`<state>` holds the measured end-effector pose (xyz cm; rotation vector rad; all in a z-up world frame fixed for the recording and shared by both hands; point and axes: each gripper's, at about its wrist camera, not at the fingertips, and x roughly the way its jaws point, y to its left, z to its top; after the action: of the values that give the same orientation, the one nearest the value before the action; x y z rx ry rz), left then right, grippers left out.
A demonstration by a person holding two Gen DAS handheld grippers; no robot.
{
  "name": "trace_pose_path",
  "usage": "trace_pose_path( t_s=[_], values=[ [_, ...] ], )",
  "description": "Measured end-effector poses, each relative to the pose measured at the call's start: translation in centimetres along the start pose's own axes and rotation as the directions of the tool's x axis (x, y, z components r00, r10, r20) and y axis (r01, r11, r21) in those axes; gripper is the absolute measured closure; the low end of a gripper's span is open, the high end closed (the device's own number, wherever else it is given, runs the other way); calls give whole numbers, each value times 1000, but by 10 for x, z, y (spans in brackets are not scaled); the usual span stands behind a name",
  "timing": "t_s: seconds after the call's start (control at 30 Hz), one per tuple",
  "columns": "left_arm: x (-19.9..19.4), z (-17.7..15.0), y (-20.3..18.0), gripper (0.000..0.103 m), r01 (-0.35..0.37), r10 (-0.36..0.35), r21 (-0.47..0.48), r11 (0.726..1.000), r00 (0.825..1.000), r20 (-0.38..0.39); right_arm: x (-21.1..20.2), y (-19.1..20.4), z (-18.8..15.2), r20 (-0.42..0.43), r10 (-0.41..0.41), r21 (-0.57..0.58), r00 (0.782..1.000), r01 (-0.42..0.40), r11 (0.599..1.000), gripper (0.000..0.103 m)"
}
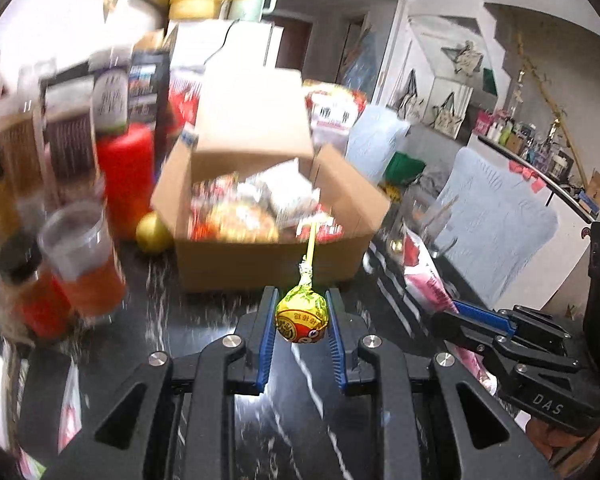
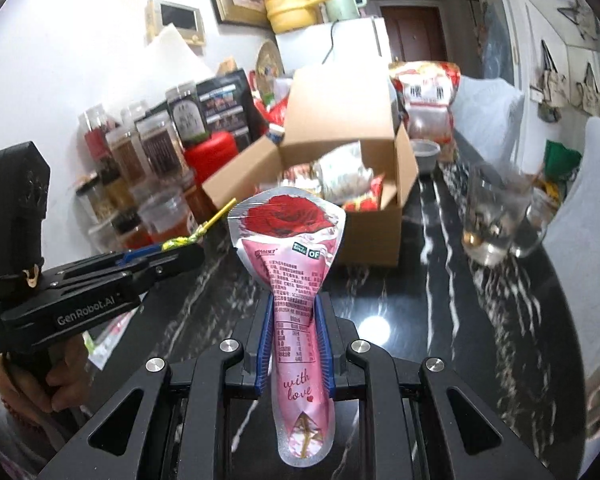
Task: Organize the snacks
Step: 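Carry the lollipop and pink pouch over the cardboard box with both grippers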
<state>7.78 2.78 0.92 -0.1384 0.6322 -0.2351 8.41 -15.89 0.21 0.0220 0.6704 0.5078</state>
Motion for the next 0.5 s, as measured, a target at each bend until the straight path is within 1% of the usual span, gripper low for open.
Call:
trace_pose_path(
  t_s=[0.1,0.2,0.37,0.5],
  values=[
    [-6,18,-6,79,-10,8,26,1000,999,40,-5,-1,16,35,-4,-27,999,5,1000,83],
    [-13,37,-12,79,-18,12,54,998,995,98,-9,-1,36,73,5,-54,997,-1,999,83],
    [-13,64,-14,79,17,-26,65,998,990,141,-12,0,66,137,11,-101,991,3,995,83],
    [-7,85,-13,79,19,-32,78,997,984,176,-3,-2,90,152,30,-109,988,-13,994,83]
  ],
)
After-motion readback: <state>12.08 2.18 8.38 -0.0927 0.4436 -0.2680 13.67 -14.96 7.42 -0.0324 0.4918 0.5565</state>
